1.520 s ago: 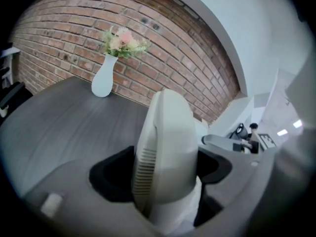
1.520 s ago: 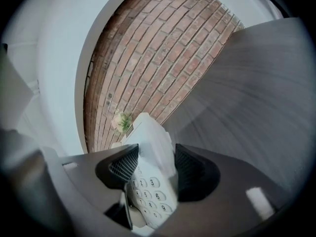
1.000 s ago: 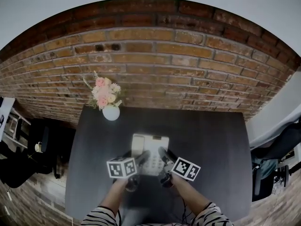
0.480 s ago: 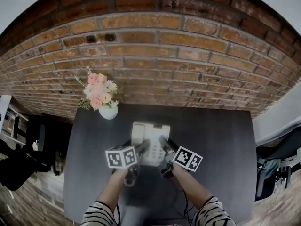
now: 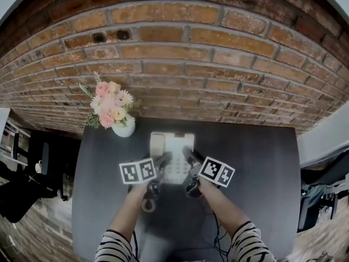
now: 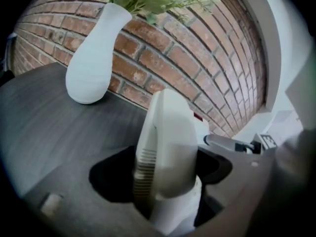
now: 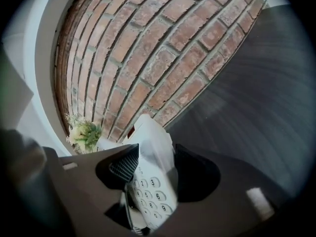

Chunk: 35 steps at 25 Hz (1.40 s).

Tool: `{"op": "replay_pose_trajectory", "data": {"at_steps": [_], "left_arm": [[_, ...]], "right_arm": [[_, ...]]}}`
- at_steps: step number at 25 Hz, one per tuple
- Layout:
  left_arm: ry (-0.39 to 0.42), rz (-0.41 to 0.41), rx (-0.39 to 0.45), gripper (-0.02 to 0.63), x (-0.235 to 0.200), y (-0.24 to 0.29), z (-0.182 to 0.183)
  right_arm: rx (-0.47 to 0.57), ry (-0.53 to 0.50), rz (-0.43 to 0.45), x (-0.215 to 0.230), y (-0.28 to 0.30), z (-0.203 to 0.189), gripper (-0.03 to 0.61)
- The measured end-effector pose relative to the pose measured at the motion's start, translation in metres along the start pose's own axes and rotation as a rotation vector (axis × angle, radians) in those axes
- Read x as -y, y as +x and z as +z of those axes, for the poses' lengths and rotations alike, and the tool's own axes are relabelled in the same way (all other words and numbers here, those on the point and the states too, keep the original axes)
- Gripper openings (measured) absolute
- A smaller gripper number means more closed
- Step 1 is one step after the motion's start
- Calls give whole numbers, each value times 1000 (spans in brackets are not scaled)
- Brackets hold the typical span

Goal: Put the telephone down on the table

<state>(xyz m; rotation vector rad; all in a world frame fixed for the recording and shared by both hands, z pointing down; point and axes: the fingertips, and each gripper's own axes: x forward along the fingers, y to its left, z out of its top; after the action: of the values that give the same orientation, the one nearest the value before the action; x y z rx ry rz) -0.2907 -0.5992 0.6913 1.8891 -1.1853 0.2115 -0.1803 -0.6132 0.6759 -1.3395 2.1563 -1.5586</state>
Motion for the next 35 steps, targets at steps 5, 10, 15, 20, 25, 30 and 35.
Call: {"op": "replay_pose_trajectory", "data": {"at_steps": [5,10,15,20,25,30,35], "left_arm": [[-8,9,-28,356,-6,9,3],[-11,38,-67,351,-12,16,0],[-5,63,-92,347,-15,20,-2],[26,60,-94,347,-17,23,-5],[62,36,-78,348,-15,22,-5],[104,46,-56,347,-14,18,-3],[126,84,-8,371,-15,7,2]], "right_arm": [[-18,28,-29,7,10,3,224],[-65,79,-71,17,19,3,234],[-97,88,-78,17,25,1,282],[-111,108,-82,20,28,1,285],[-129,44,-77,18,26,-2,281],[-111,-50,-88,13,20,-3,272],[-73,-153,-94,5,2,3,269]]}}
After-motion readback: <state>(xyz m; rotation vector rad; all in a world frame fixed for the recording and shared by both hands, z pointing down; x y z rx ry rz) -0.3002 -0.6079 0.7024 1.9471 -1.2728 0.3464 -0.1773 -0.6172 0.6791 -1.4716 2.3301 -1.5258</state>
